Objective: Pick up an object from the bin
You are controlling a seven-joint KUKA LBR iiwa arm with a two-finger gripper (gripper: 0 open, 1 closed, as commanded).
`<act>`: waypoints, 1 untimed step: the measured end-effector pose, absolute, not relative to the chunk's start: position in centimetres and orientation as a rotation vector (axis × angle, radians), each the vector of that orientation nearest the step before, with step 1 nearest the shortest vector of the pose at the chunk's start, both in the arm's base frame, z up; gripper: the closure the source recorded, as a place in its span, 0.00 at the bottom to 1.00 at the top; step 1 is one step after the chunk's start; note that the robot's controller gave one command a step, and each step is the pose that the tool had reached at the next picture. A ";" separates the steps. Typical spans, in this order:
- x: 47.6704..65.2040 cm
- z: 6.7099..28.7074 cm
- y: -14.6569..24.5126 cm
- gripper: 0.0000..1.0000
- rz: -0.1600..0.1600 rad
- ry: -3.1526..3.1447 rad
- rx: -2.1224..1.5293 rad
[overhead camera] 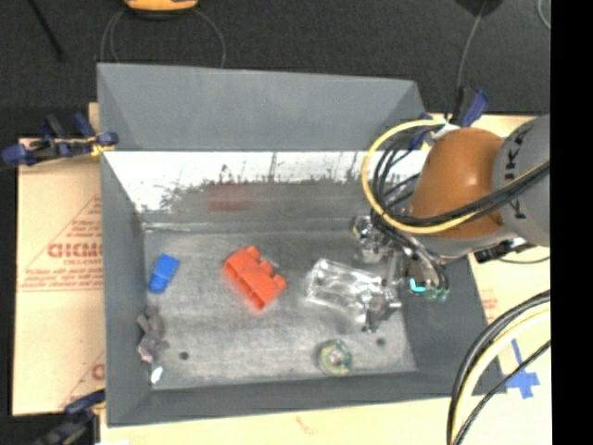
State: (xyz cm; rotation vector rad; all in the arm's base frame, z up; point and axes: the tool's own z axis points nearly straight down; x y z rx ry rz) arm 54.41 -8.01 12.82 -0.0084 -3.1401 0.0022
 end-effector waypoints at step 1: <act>55.5 7.7 -7.8 0.00 0.001 -3.154 -0.156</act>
Offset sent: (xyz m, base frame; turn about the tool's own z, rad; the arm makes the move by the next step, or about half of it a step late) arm 0.0067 0.0033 -0.0544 0.0928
